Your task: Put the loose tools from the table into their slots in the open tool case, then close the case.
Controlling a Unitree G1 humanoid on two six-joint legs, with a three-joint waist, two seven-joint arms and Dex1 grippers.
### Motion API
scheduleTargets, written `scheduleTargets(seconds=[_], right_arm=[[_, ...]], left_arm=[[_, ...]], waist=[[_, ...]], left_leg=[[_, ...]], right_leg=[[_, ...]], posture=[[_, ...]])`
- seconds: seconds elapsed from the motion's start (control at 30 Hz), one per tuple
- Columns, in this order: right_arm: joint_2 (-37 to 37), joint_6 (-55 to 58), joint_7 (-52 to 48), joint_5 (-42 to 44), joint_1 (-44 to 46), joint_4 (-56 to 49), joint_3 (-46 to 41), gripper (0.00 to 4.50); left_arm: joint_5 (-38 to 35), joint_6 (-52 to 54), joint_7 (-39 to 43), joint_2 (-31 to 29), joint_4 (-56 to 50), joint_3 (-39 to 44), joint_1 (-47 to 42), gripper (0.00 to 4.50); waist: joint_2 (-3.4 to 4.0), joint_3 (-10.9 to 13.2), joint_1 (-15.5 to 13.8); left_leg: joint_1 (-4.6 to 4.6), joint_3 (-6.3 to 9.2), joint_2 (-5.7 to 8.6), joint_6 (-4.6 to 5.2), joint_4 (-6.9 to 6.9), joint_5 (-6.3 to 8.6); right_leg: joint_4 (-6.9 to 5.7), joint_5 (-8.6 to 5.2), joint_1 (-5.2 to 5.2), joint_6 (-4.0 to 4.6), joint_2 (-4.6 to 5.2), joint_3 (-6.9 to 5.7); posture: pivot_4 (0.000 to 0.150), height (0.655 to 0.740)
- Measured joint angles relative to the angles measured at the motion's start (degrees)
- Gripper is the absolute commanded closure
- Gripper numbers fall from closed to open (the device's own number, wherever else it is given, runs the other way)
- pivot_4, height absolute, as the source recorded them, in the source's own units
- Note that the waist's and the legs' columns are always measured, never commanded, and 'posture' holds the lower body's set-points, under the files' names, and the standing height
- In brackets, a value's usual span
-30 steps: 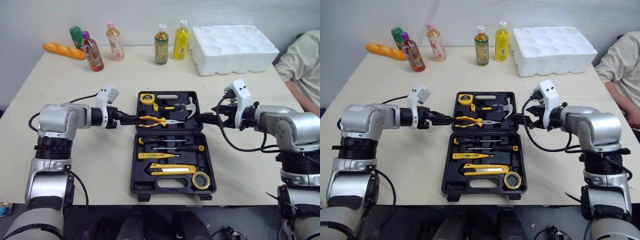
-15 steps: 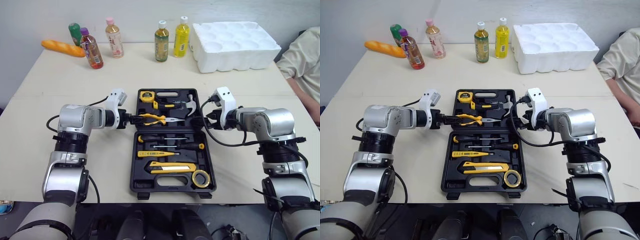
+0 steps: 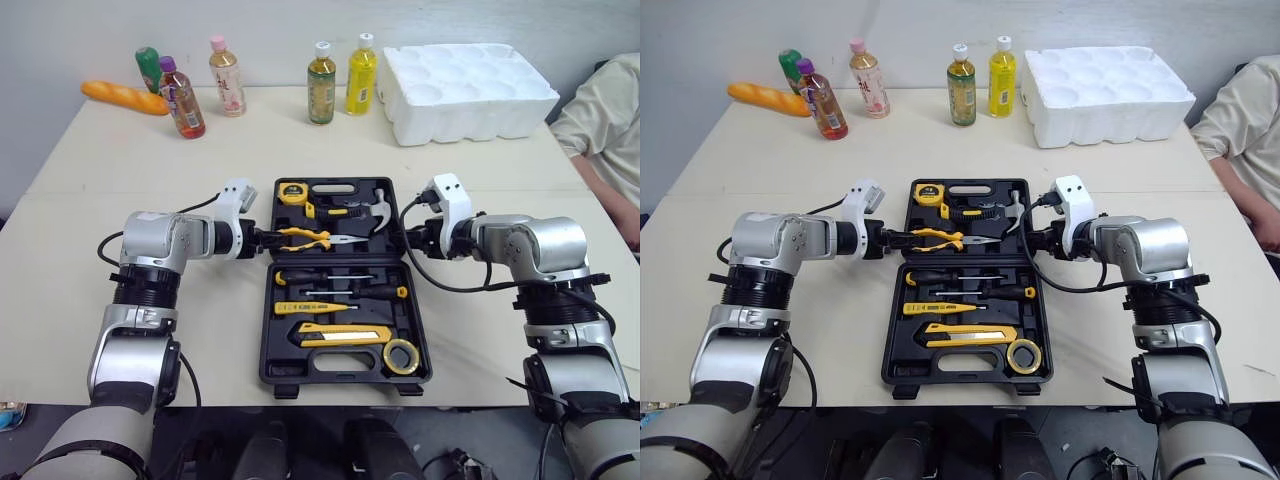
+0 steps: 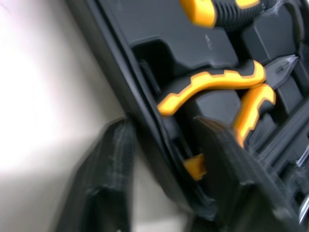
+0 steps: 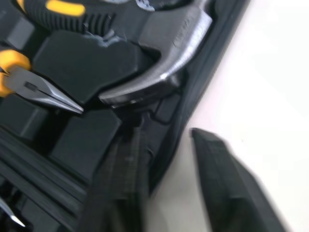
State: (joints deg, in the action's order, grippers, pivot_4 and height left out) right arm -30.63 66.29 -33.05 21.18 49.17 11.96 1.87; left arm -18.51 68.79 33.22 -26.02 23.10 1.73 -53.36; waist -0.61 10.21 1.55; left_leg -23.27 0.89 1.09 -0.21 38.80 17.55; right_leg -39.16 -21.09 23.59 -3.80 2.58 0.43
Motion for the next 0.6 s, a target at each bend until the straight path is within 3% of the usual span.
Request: scheduleTargets(seconds=[0.2,0.37,0.43,0.6], right_arm=[[0.0,-0.1,0.0,-0.3,0.0,0.0,0.1,2.79],[0.3,-0.2,0.3,-0.6,0.1,-0.1,-0.1,4.50],[0.5,-0.2,0.7,-0.7,0.3,-0.3,-0.2,4.50],[0.9,-0.2,1.2,-1.0,0.0,-0.8,0.0,4.50]], left_arm=[[0.2,-0.5,0.1,0.0,0.0,-0.5,0.0,2.63],[0.5,-1.2,-0.2,0.1,-1.1,-0.7,0.4,4.03],[0.7,-1.7,-0.9,0.3,-2.6,-0.6,1.2,4.24],[1.1,-3.0,-1.4,0.7,-6.1,-0.7,3.6,4.27]], waist=[[0.00,0.0,0.0],[-0.01,-0.1,0.0],[-0.02,-0.3,0.0],[0.01,-0.4,0.1]], left_leg=[[0.00,0.00,0.02,0.00,0.00,0.00],[0.09,0.02,0.02,0.00,-0.01,0.00],[0.14,0.02,0.02,0.01,-0.01,0.00],[0.18,0.01,0.02,0.01,-0.05,0.00]], right_leg=[[0.00,0.00,0.00,0.00,0.02,0.00],[0.01,0.00,-0.10,0.00,0.03,0.00],[0.01,0.00,-0.15,0.00,0.03,0.01],[0.01,0.00,-0.16,0.00,0.03,0.02]], posture=[[0.150,0.7400],[0.150,0.7400],[0.150,0.7400],[0.150,0.7400]])
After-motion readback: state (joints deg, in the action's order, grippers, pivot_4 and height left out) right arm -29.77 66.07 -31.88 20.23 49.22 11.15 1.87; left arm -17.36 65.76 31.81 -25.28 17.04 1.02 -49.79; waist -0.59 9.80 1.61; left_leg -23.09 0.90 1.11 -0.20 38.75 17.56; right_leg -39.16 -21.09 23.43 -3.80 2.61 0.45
